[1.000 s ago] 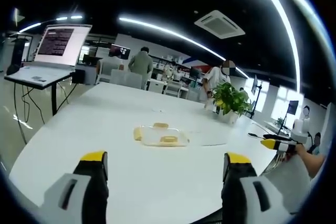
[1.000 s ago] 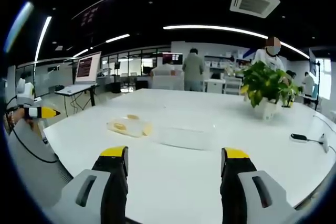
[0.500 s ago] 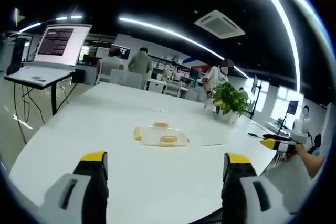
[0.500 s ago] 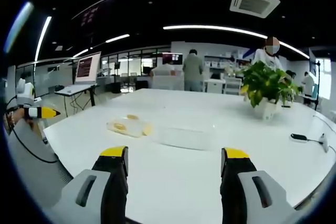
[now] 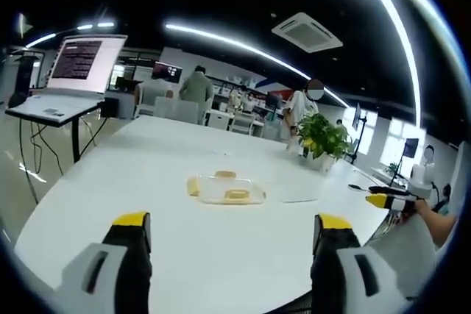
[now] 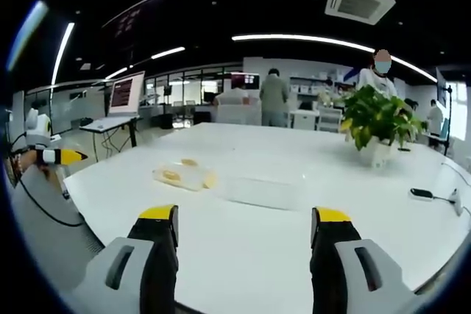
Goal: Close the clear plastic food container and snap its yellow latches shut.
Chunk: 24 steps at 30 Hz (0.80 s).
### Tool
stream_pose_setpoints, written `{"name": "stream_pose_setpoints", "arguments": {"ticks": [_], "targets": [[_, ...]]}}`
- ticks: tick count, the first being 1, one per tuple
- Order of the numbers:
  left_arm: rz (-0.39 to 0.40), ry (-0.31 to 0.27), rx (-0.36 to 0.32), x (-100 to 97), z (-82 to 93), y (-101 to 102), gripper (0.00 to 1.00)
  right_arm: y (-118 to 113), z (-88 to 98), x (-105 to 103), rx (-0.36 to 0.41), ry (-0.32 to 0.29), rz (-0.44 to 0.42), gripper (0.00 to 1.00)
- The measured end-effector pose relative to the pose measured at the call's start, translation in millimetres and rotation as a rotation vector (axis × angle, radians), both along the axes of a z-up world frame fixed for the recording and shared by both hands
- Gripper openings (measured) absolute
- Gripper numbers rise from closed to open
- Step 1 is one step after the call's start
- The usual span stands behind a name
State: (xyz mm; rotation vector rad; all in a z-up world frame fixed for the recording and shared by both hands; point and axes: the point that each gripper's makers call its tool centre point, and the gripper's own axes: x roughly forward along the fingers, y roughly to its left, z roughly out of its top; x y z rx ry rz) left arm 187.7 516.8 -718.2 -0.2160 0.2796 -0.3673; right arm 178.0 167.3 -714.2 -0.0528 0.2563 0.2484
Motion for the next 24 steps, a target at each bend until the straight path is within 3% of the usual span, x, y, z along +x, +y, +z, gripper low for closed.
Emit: {"name": "stream_pose_setpoints", "arguments": {"ticks": [5, 8, 10, 13, 17, 19, 24], "targets": [[-0.013, 0.012, 0.010, -0.1, -0.9, -2, 0.89, 4, 1.9, 0, -0.024, -0.007, 0.029, 0.69], [-0.052, -0.006, 0.063, 1.3, 2.2, -7, 0.91, 8, 2.0, 4, -0.040, 0.005, 0.067, 0.68], [-0.046, -0.015, 0.066, 6.8, 6.8, -4, 0.94, 1, 6.5, 12, -0.095, -0.014, 0.068, 0.68], [-0.017, -0.080, 0.061, 29.0, 23.1, 9, 0.97, 0, 10.7, 28, -0.119, -0.017, 0.093, 0.67], [-0.033, -0.098, 0.189, 53.2, 23.2, 21, 0.97, 8, 6.6, 53, -0.249, 0.014, 0.169, 0.62], [-0.046, -0.095, 0.252, 65.4, 19.5, 26, 0.97, 18, 5.9, 65, -0.275, 0.013, 0.222, 0.63], [-0.063, -0.062, 0.303, 97.8, 11.2, 38, 0.95, 31, 6.2, 97, -0.326, 0.014, 0.284, 0.62]]}}
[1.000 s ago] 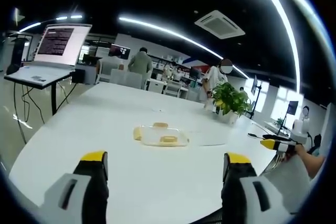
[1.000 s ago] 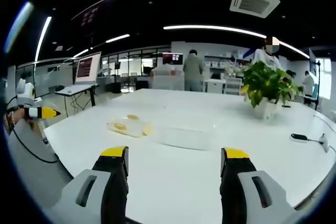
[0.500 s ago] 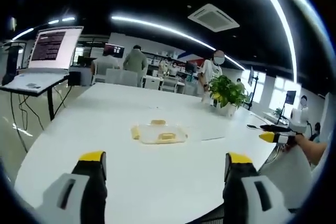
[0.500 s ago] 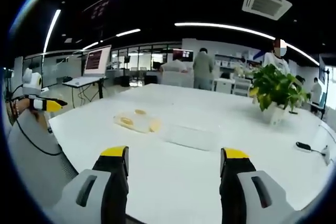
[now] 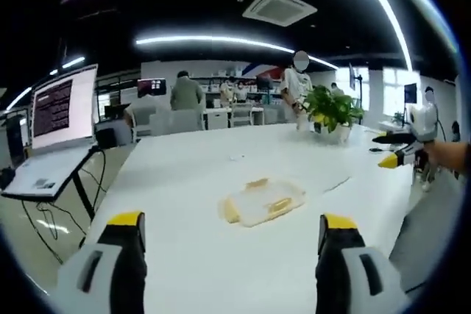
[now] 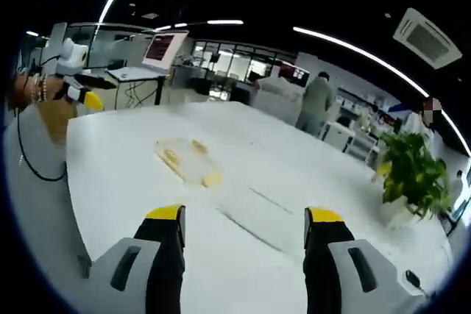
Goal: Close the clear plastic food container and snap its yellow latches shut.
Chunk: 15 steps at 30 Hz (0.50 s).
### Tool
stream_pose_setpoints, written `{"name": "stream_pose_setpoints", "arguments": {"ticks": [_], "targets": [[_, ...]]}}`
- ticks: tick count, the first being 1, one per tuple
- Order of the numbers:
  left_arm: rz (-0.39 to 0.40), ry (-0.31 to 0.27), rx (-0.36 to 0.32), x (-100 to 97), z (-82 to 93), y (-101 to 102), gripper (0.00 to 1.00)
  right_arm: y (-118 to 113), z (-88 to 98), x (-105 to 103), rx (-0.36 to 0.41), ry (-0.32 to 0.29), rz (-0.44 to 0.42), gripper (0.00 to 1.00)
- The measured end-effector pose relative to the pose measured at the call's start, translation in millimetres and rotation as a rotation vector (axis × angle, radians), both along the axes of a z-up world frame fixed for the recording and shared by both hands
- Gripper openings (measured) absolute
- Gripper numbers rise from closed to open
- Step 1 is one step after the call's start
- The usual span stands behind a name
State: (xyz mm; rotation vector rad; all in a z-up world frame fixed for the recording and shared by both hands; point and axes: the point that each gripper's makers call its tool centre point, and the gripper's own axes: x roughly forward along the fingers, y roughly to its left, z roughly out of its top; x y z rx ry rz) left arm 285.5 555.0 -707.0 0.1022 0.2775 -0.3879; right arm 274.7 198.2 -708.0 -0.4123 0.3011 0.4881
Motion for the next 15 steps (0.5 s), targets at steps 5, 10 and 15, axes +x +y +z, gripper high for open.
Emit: {"name": "stream_pose_setpoints", "arguments": {"ticks": [5, 10, 15], "targets": [[-0.054, 0.018, 0.159, 37.3, -13.5, 6, 0.92, 15, -3.3, 40, -0.062, 0.004, 0.069, 0.61], [-0.136, 0.068, 0.257, 62.4, -30.4, -2, 0.93, 34, -9.2, 70, -0.106, 0.016, 0.140, 0.60], [-0.241, 0.092, 0.402, 89.6, -49.0, -11, 0.92, 58, -23.5, 99, -0.212, 0.033, 0.254, 0.59]]}}
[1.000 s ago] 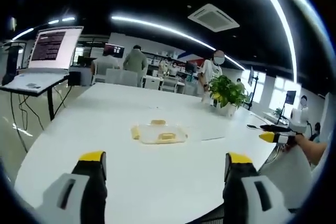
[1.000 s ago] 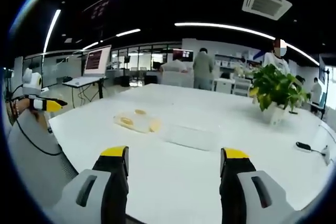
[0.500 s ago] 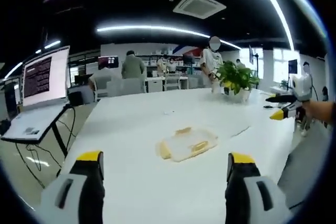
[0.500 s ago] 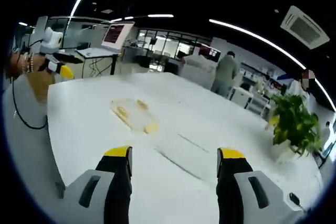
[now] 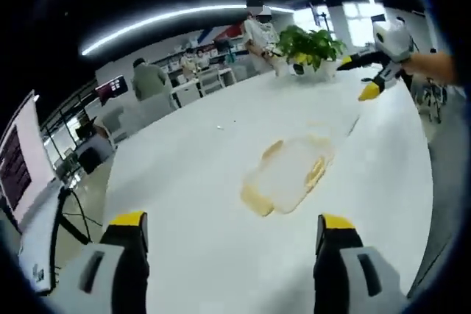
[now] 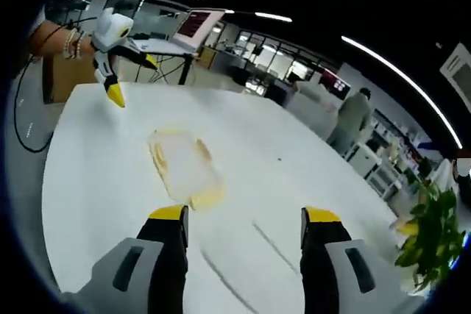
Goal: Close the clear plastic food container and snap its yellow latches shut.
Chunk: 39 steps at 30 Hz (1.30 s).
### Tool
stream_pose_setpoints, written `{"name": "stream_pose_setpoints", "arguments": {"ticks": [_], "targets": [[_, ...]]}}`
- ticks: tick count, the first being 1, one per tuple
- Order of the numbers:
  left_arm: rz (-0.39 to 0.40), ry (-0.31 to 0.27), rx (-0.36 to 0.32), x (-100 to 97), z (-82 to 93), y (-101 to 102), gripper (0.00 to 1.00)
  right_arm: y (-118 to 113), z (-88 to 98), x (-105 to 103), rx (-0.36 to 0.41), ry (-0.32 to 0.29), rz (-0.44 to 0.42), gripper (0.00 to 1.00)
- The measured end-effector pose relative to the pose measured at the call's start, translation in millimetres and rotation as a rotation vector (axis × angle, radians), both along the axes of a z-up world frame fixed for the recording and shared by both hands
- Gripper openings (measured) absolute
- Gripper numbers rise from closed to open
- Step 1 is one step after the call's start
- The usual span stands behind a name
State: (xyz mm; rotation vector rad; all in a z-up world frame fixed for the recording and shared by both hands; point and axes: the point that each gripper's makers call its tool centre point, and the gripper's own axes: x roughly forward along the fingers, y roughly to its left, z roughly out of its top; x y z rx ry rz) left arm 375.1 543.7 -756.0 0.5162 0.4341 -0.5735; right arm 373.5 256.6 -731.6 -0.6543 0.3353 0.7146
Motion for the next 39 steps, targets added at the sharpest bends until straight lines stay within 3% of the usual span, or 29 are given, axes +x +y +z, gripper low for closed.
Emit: {"name": "stream_pose_setpoints", "arguments": {"ticks": [5, 10, 15, 18, 22, 27, 31, 35, 39], "targets": [[-0.138, 0.001, 0.205, 32.2, -16.1, -10, 0.90, 23, -13.8, 19, -0.117, 0.010, 0.117, 0.58], [-0.270, 0.050, 0.299, 49.1, -27.8, -26, 0.89, 37, -31.1, 30, -0.261, 0.019, 0.225, 0.59], [-0.334, 0.089, 0.370, 65.5, -36.6, -28, 0.87, 50, -59.4, 32, -0.320, 0.160, 0.314, 0.57], [-0.381, 0.123, 0.391, 68.8, -43.0, -33, 0.86, 57, -70.9, 33, -0.343, 0.202, 0.367, 0.56], [-0.427, 0.202, 0.389, 66.9, -54.2, -38, 0.84, 57, -92.4, 29, -0.363, 0.357, 0.400, 0.53], [-0.483, 0.280, 0.420, 66.3, -65.9, -42, 0.79, 55, -103.9, 39, -0.411, 0.373, 0.415, 0.54], [-0.578, 0.351, 0.451, 57.1, -76.1, -44, 0.71, 60, -108.8, 36, -0.396, 0.447, 0.447, 0.53], [-0.565, 0.377, 0.421, 61.2, -79.6, -49, 0.69, 68, -114.1, 32, -0.362, 0.535, 0.469, 0.49], [-0.588, 0.416, 0.383, 58.5, -81.1, -56, 0.62, 68, -116.9, 26, -0.379, 0.609, 0.506, 0.43]]}}
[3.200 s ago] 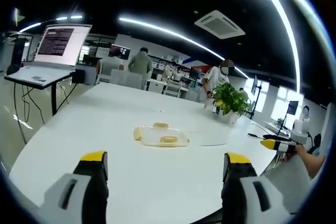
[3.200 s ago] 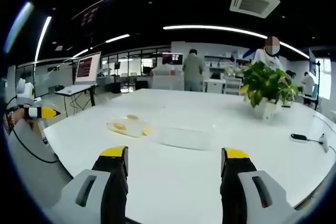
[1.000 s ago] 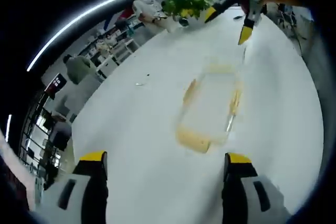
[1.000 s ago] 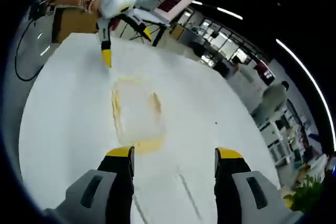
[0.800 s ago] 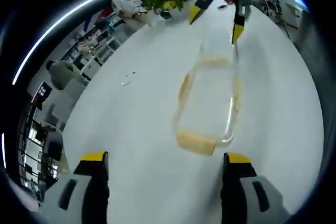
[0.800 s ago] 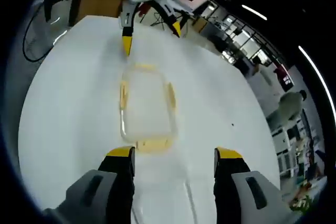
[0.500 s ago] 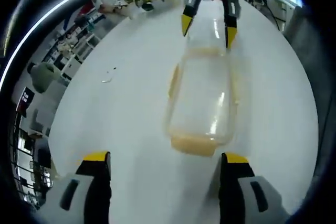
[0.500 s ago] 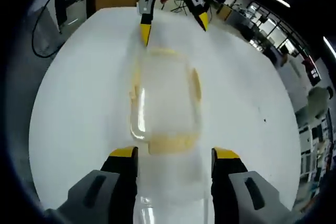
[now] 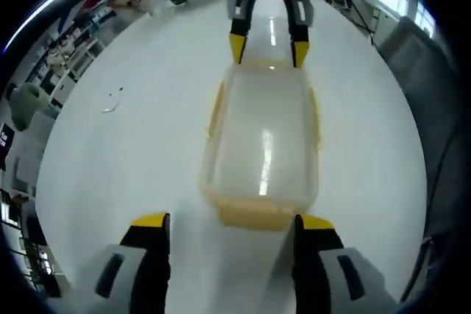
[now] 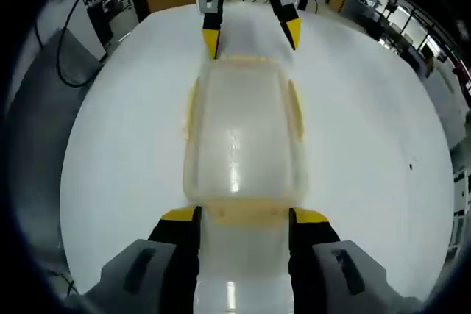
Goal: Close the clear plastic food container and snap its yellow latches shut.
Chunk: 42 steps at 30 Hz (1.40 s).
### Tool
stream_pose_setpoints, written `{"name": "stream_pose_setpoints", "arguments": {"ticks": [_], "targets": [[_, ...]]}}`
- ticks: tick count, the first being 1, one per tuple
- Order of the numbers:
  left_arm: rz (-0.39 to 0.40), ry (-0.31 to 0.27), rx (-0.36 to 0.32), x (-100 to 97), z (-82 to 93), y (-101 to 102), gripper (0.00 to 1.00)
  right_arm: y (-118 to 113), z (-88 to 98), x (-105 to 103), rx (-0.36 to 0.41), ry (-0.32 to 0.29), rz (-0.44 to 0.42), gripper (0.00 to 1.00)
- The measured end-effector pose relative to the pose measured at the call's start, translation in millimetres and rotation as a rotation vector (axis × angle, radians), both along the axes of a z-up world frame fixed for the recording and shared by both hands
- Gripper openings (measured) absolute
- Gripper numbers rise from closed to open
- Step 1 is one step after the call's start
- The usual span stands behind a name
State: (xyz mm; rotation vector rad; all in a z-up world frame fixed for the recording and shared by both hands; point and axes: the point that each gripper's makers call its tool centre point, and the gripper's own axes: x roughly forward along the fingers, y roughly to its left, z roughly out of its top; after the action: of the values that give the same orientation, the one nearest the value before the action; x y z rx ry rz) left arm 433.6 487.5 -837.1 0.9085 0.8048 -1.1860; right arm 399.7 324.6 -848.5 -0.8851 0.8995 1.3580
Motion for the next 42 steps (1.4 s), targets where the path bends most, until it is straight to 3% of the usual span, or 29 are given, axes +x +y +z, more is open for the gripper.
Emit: {"name": "stream_pose_setpoints", "arguments": {"ticks": [5, 8, 13, 15, 17, 21, 30, 33, 42], "targets": [[-0.041, 0.012, 0.002, -2.5, -2.1, -2, 0.56, -1, 0.3, 2, -0.031, -0.002, 0.032, 0.41], [-0.066, 0.086, 0.014, -13.8, -5.5, -3, 0.46, -1, 0.4, 5, -0.037, 0.000, 0.031, 0.38], [-0.088, 0.097, 0.011, -16.8, -5.3, -5, 0.39, -1, 0.6, 5, -0.050, 0.000, 0.030, 0.38], [-0.054, 0.142, 0.006, -21.7, -7.3, -3, 0.35, -2, 0.6, 5, -0.047, 0.002, 0.034, 0.38], [-0.133, 0.126, -0.013, -22.3, -6.7, -7, 0.35, -2, 0.4, 5, -0.040, 0.006, 0.017, 0.39], [-0.131, 0.133, -0.008, -22.9, -6.8, -7, 0.35, 0, -0.1, 5, -0.063, 0.003, 0.036, 0.39], [-0.108, 0.145, 0.163, -22.1, -9.1, -8, 0.35, 0, -1.2, 6, -0.137, 0.004, 0.037, 0.38], [-0.107, 0.146, 0.181, -21.7, -9.3, -8, 0.35, -1, -1.6, 7, -0.169, 0.006, 0.037, 0.37], [-0.108, 0.152, 0.096, -19.1, -7.7, -6, 0.34, 0, -2.7, 8, -0.213, 0.010, 0.042, 0.37]]}}
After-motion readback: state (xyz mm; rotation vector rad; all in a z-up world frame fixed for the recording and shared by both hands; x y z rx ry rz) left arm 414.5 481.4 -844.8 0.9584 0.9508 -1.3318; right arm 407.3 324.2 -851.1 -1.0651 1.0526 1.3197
